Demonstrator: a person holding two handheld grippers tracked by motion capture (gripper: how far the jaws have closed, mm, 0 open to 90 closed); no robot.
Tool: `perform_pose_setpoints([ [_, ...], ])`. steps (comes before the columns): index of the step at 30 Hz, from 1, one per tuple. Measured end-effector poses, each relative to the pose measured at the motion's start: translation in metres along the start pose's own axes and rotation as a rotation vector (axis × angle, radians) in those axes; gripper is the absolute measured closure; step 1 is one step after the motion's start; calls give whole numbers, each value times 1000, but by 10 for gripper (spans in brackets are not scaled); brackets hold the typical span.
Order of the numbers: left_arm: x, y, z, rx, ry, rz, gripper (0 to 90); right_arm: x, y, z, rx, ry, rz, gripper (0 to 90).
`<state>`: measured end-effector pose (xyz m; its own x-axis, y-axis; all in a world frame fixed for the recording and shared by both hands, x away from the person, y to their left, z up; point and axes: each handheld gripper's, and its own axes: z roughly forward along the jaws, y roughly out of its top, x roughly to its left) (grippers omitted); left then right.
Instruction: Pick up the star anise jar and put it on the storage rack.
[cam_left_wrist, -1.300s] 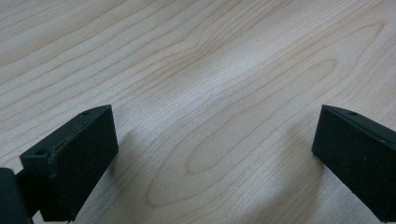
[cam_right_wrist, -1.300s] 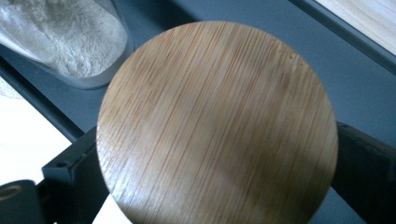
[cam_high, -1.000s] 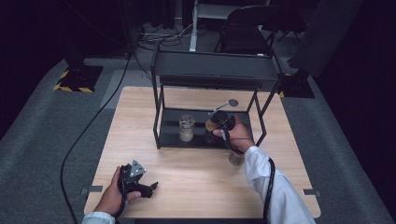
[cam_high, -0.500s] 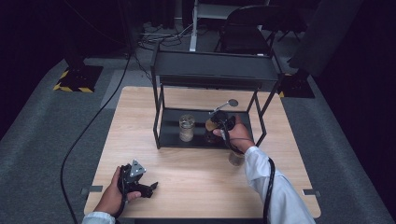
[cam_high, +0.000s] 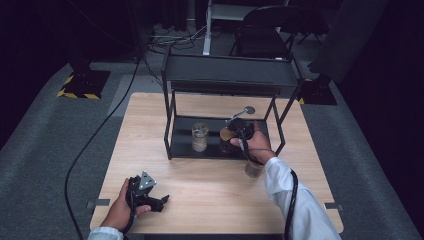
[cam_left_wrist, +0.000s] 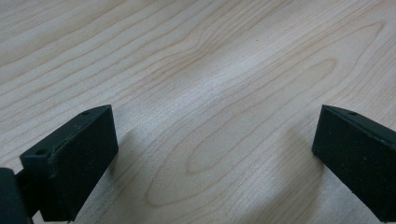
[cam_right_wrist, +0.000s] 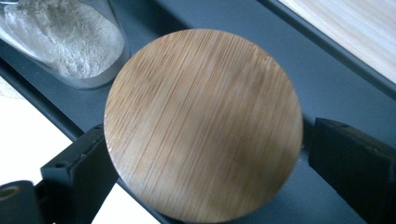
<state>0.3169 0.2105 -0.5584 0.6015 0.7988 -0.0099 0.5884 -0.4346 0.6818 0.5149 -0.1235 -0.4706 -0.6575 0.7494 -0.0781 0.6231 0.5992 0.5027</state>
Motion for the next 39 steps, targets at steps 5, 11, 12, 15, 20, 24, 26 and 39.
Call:
perform_pose_setpoints([
  [5, 0, 0, 0, 0, 0, 0, 0, -2, -1, -8, -20, -7, -4, 40],
  [11, 0, 0, 0, 0, 0, 0, 0, -3, -2, -18, -56, -13, -26, 40],
  [12, 0, 0, 0, 0, 0, 0, 0, -3, -3, -20, -60, -12, -33, 40],
  [15, 0, 0, 0, 0, 0, 0, 0, -3, -4, -26, -72, -19, -31, 39],
  [20, 0, 0, 0, 0, 0, 0, 0, -4, -9, -38, -98, -18, -40, 39],
  [24, 0, 0, 0, 0, 0, 0, 0, -5, -14, -47, -115, -19, -45, 39],
  [26, 0, 0, 0, 0, 0, 0, 0, -5, -17, -50, -121, -22, -48, 39],
  [39, 0, 0, 0, 0, 0, 0, 0, 1, -36, -65, -144, -41, -81, 38],
])
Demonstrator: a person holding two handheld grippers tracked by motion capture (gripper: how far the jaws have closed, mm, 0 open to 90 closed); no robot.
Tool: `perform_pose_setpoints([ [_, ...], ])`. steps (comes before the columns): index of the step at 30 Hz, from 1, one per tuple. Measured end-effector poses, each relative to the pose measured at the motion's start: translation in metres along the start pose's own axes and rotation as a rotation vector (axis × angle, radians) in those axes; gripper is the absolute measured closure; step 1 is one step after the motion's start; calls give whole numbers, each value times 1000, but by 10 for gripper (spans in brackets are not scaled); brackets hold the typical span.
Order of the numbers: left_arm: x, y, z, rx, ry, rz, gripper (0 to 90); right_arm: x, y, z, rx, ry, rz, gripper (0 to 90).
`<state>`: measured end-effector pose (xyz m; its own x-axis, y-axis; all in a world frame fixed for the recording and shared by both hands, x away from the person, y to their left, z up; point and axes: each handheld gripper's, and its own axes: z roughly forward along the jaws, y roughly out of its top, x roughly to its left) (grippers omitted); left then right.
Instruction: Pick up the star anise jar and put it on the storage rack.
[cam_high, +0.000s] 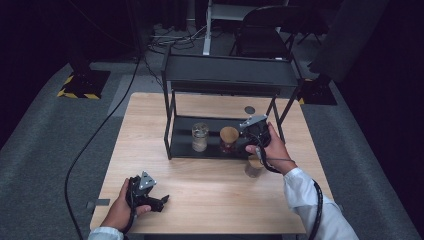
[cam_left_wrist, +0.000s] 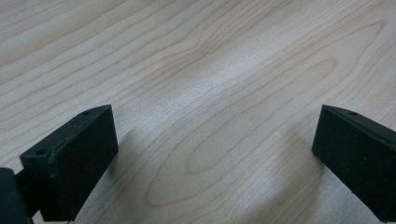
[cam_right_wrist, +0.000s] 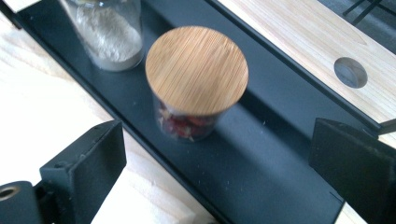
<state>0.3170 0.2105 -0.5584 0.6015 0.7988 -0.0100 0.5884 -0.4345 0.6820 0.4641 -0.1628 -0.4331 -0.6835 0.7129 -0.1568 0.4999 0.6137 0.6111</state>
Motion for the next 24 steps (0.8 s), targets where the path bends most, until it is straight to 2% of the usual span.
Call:
perform_pose_setpoints([
  [14, 0, 0, 0, 0, 0, 0, 0, 5, -30, -31, -51, -7, -42, 37],
  [24, 0, 0, 0, 0, 0, 0, 0, 9, -55, -42, -67, -8, -33, 36],
])
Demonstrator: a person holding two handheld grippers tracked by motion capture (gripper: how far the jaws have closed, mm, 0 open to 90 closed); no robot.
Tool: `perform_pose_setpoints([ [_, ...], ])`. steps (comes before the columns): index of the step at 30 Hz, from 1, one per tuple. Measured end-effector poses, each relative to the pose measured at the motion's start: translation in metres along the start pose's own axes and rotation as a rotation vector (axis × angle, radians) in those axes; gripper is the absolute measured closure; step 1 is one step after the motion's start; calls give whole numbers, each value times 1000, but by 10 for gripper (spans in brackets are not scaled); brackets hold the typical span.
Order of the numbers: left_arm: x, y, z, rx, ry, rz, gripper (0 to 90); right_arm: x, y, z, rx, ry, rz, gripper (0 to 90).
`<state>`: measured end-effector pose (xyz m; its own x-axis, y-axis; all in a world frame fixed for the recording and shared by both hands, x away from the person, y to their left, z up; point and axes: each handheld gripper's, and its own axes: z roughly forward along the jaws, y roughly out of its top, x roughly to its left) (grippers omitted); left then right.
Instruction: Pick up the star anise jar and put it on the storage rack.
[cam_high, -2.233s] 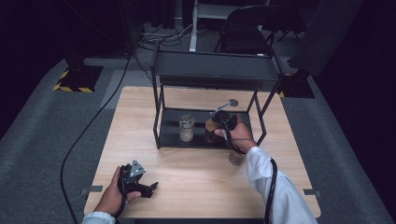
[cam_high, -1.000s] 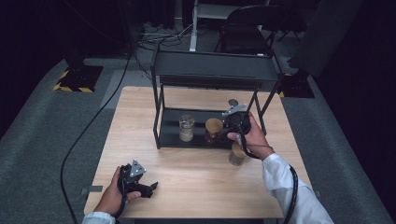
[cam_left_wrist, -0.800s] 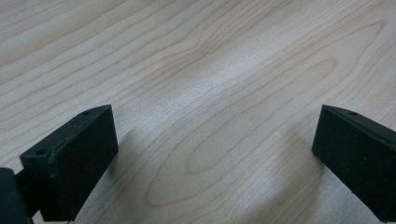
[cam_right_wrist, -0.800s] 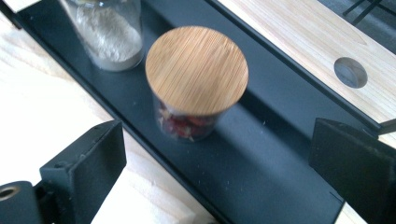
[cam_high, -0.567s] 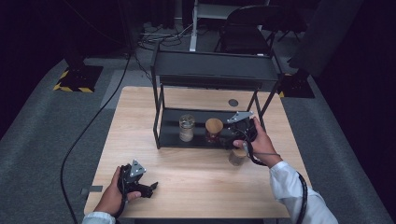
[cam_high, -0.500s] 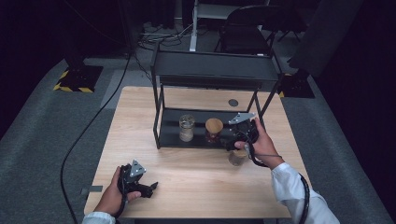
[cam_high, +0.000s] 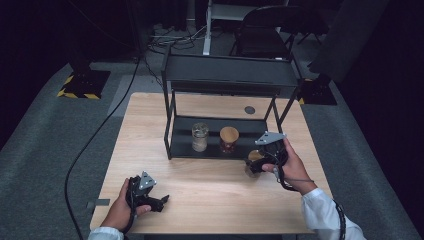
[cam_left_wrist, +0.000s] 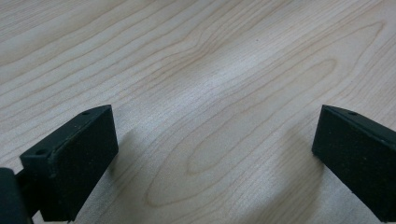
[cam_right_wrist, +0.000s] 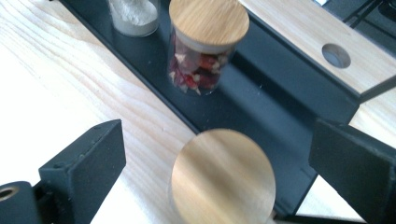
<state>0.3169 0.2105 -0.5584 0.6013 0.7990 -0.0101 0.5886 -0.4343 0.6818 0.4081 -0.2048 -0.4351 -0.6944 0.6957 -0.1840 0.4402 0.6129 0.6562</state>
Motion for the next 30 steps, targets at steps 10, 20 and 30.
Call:
perform_pose_setpoints([
  [10, 0, 0, 0, 0, 0, 0, 0, 4, -27, -9, 10, -42, -21, 37],
  [20, 0, 0, 0, 0, 0, 0, 0, 6, -50, -20, -19, -42, 8, 35],
  [30, 0, 0, 0, 0, 0, 0, 0, 6, -80, -20, -34, -24, 62, 36],
])
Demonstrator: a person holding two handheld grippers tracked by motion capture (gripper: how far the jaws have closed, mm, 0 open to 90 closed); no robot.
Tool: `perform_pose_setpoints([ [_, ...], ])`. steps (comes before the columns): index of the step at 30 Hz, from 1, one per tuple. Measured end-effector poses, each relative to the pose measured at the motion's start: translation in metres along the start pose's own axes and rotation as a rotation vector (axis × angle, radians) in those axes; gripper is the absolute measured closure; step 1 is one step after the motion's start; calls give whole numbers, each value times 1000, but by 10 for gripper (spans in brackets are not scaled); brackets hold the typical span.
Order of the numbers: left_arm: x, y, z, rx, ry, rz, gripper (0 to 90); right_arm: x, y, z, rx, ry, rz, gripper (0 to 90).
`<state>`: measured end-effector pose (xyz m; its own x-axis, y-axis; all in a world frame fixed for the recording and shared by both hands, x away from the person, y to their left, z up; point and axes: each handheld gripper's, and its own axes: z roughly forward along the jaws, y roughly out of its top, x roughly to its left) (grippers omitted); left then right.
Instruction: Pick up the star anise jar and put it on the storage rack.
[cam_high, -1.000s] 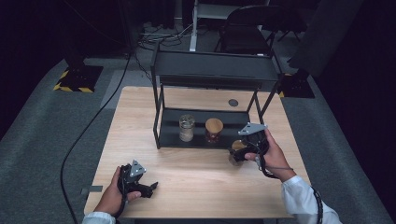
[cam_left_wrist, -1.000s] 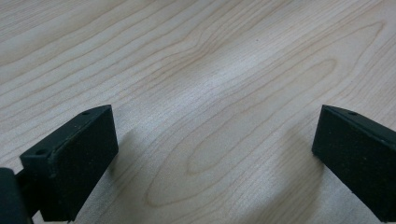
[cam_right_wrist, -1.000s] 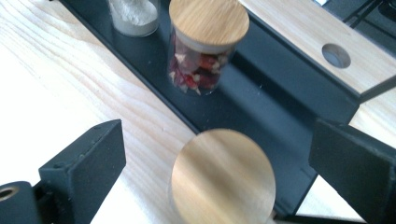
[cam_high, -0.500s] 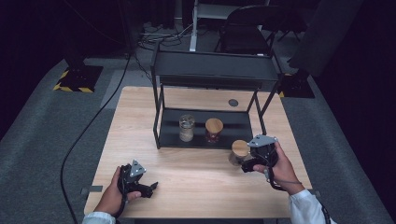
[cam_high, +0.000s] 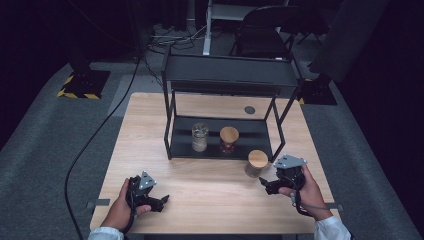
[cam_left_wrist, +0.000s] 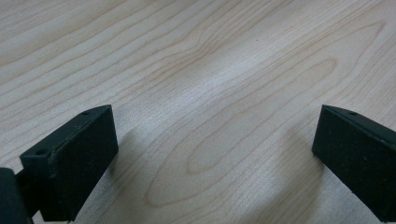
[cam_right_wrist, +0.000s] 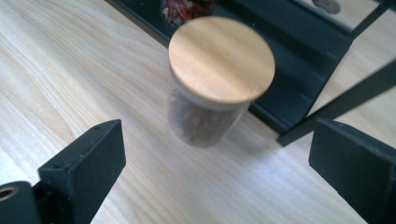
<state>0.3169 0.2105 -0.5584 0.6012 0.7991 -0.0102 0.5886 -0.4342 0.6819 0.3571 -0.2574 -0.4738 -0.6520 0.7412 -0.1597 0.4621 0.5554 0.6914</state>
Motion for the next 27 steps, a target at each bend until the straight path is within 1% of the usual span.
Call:
perform_pose_setpoints([
  [1, 0, 0, 0, 0, 0, 0, 0, 0, -3, 0, -6, 6, 11, 36],
  [3, 0, 0, 0, 0, 0, 0, 0, -1, -9, -1, -17, 2, 24, 35],
  [5, 0, 0, 0, 0, 0, 0, 0, -2, -15, 0, -11, -6, 28, 35],
  [13, 0, 0, 0, 0, 0, 0, 0, -5, -38, 8, 14, -61, -12, 35],
  [16, 0, 0, 0, 0, 0, 0, 0, -7, -48, 11, 22, -68, -28, 35],
  [19, 0, 0, 0, 0, 0, 0, 0, -10, -56, 15, 27, -59, -24, 35],
  [21, 0, 0, 0, 0, 0, 0, 0, -11, -62, 16, 28, -64, -32, 35],
  [27, 0, 0, 0, 0, 0, 0, 0, -14, -73, 19, 36, -59, -19, 35],
])
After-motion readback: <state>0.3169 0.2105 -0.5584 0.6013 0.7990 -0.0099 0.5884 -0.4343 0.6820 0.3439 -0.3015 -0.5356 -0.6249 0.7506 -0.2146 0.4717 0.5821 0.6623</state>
